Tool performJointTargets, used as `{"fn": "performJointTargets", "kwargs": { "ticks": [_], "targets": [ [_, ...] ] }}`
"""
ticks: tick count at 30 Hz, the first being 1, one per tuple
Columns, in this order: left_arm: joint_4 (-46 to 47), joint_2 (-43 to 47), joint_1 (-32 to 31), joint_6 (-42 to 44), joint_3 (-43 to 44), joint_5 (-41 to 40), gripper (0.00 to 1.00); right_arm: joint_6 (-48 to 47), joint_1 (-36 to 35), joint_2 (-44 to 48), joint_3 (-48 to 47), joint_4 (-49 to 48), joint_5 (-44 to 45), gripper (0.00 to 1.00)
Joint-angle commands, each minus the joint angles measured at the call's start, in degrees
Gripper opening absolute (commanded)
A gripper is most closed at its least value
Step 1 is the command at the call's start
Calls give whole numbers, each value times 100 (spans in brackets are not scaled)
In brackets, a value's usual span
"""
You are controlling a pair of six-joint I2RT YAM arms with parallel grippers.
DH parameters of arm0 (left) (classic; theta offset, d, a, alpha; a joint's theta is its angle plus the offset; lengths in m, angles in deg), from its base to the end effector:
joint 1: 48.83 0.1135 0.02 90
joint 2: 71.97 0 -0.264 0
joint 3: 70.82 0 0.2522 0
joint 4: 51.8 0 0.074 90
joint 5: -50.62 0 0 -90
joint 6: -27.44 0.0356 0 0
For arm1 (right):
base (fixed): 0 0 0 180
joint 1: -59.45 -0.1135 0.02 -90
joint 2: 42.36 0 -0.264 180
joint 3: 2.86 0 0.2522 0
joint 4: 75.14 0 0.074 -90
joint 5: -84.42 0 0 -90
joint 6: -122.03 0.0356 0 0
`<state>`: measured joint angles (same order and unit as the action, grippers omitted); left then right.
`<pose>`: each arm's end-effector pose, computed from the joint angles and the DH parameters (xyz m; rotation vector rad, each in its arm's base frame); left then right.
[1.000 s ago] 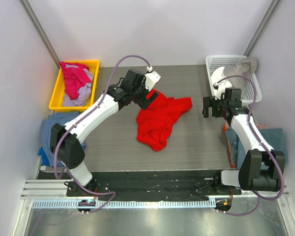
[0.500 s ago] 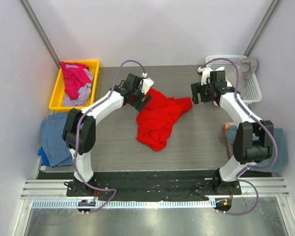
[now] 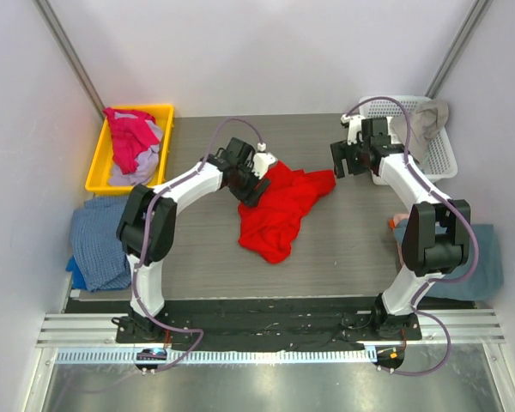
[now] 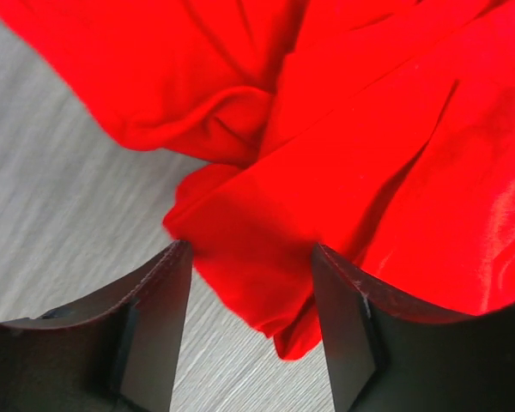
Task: Fold and stack the t-shirts
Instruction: Flatten out the tshirt
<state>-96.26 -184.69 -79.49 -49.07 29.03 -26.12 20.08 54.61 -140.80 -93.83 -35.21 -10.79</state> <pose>0.3627 -0.2245 0.2094 1.0520 2.3600 -0.4098 0.3813 0.0355 0.2613 -0.3915 2.3620 0.0508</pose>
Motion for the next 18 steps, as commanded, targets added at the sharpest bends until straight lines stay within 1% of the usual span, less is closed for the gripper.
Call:
{"fn": "performJointTargets", "kwargs": {
  "ticks": [1, 5, 6, 8, 9, 10, 11, 12, 16, 18],
  "targets": [
    [-94, -100, -2, -23, 137, 274, 60, -98, -43, 8, -321, 46, 108, 84],
    [-24, -109, -2, 39, -4, 125, 54, -133, -52, 35, -207, 46, 134, 84],
    [2, -118, -2, 48, -56, 81, 48, -141, -43, 35, -181, 46, 143, 84],
    [3, -144, -2, 65, -74, 2, 39, -133, -52, 26, -146, 46, 143, 84],
    [-15, -144, -2, 65, -83, -16, 31, -141, -43, 35, -137, 46, 135, 84],
    [-50, -127, -2, 83, -92, -16, 25, -141, -43, 26, -128, 46, 135, 84],
    [-68, -92, -2, 100, -100, -51, 16, -141, -52, 17, -119, 46, 135, 83],
    [-68, -48, -2, 92, -144, -103, 0, -141, -52, 8, -110, 37, 108, 83],
    [-68, 242, 7, 109, -320, -270, 0, -80, -87, -123, -180, 28, 91, 83],
    [-103, 549, -2, 83, -434, -437, 0, -62, -122, -176, -259, 37, 91, 83]
  ]
}}
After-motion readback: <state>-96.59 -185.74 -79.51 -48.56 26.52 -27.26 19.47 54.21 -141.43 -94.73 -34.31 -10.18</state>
